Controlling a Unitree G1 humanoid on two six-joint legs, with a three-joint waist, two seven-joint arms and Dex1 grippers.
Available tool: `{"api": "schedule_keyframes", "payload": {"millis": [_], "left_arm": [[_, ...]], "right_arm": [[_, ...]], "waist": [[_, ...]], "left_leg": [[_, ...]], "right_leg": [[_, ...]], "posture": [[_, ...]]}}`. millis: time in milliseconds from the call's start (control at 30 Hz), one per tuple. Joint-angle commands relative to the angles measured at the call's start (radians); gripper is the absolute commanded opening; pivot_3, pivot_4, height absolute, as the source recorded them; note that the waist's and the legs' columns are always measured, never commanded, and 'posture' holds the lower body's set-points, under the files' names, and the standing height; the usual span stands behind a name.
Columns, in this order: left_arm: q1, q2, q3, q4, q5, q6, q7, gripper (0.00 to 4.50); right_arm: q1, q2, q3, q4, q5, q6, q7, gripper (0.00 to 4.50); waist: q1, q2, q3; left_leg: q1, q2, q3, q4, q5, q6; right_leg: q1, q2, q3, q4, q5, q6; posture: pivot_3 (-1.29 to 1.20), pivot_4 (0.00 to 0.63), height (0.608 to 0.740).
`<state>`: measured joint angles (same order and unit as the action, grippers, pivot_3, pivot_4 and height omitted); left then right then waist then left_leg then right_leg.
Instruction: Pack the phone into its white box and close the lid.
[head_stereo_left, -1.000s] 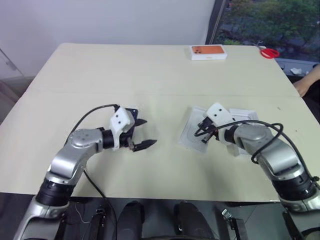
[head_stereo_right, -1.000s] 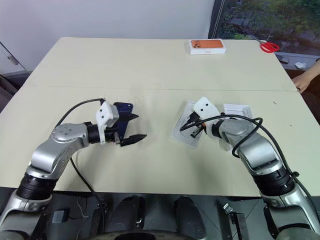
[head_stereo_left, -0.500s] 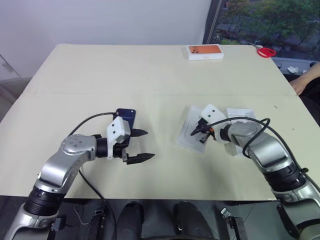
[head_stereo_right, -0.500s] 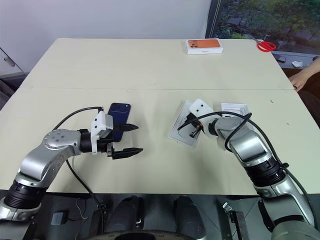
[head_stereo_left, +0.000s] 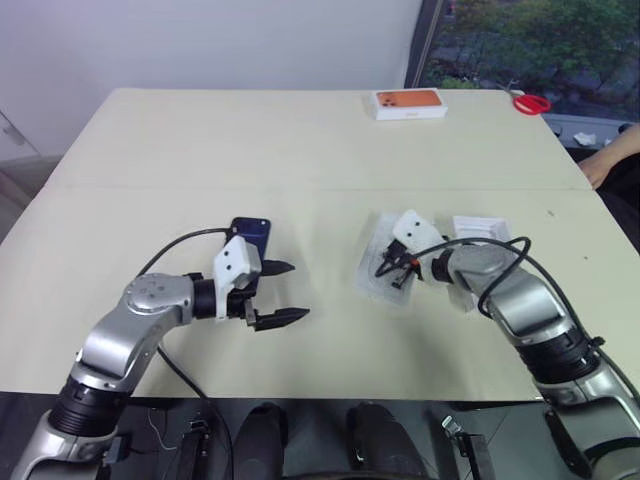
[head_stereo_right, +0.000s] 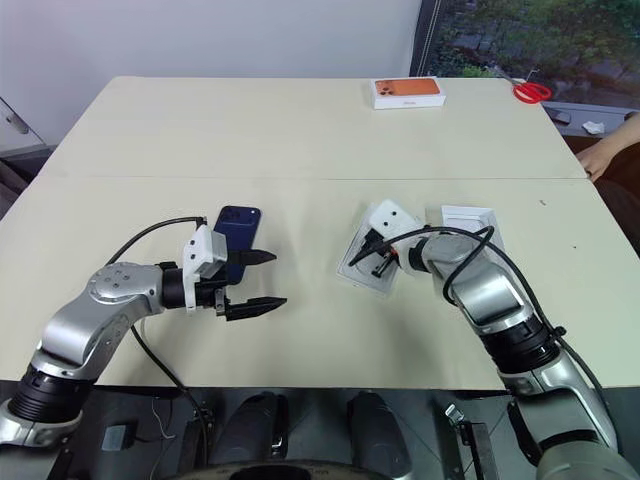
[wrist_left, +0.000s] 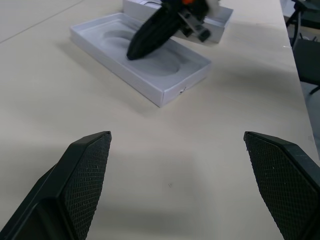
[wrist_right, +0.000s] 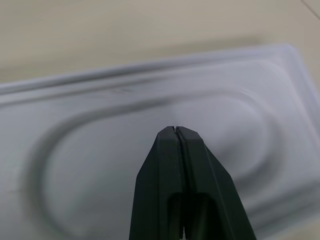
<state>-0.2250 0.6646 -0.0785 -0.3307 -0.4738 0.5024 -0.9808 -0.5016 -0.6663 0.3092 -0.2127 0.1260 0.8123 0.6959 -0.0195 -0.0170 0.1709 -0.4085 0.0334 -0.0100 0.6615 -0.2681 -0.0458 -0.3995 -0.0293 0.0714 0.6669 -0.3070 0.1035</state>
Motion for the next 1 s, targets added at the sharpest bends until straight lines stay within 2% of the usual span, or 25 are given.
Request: {"api": "schedule_keyframes", "payload": {"millis": [33, 133, 300, 600, 700, 833, 1000], "left_arm": [[0.018, 0.019, 0.081, -0.023, -0.028, 0.005, 0.021, 4.5], [0.037, 0.033, 0.112, -0.024, -0.031, 0.011, 0.028, 4.5], [0.08, 0.06, 0.162, -0.027, -0.031, 0.012, 0.037, 4.5], [0.122, 0.07, 0.201, -0.051, -0.045, 0.029, 0.064, 4.5], [0.128, 0.068, 0.231, -0.044, -0.05, 0.063, 0.106, 4.5], [0.073, 0.021, 0.35, 0.007, -0.132, 0.227, 0.274, 4.5], [-0.036, -0.015, 0.473, 0.047, -0.199, 0.513, 0.521, 4.5]], "right_arm": [[-0.014, 0.007, 0.021, -0.051, -0.002, -0.019, 0.034, 0.04], [-0.009, 0.01, 0.057, -0.05, -0.015, -0.041, 0.063, 0.04], [0.028, -0.062, 0.111, -0.102, -0.024, -0.108, 0.176, 0.04], [0.085, -0.212, 0.069, -0.154, -0.037, -0.193, 0.295, 0.04], [0.041, -0.17, 0.03, -0.125, -0.05, -0.199, 0.24, 0.04], [-0.065, -0.043, -0.029, -0.114, -0.026, -0.137, 0.148, 0.04], [-0.142, 0.139, 0.031, -0.104, -0.036, -0.065, 0.063, 0.04]], "waist": [[-0.001, 0.0, 0.0], [0.0, 0.0, 0.0], [0.001, 0.0, 0.0], [0.006, 0.0, 0.0], [0.003, 0.0, 0.0], [-0.003, 0.0, 0.0], [-0.001, -0.001, 0.0]], "left_leg": [[0.0, 0.0, 0.0, 0.0, 0.0, 0.0], [0.0, 0.0, 0.0, 0.0, 0.0, 0.0], [0.0, 0.0, 0.0, 0.0, 0.0, 0.0], [0.0, 0.0, 0.0, 0.0, 0.0, 0.0], [0.001, 0.0, 0.0, 0.0, 0.0, 0.0], [0.0, 0.001, 0.0, 0.0, 0.0, 0.0], [0.0, 0.001, -0.006, 0.0, 0.0, 0.0]], "right_leg": [[0.0, 0.0, 0.0, 0.0, 0.0, 0.0], [0.0, 0.0, 0.0, 0.0, 0.0, 0.0], [0.0, 0.0, 0.0, 0.0, 0.0, 0.0], [0.001, -0.001, 0.0, -0.001, 0.0, 0.0], [0.001, -0.001, 0.0, 0.0, 0.0, 0.0], [-0.001, 0.0, 0.0, 0.002, 0.0, 0.0], [-0.002, 0.001, -0.001, 0.003, 0.0, 0.0]], "posture": [[0.0, 0.15, 0.726], [0.0, 0.15, 0.726], [0.0, 0.15, 0.726], [0.0, 0.15, 0.726], [0.0, 0.15, 0.726], [0.0, 0.15, 0.726], [0.0, 0.15, 0.726]]}}
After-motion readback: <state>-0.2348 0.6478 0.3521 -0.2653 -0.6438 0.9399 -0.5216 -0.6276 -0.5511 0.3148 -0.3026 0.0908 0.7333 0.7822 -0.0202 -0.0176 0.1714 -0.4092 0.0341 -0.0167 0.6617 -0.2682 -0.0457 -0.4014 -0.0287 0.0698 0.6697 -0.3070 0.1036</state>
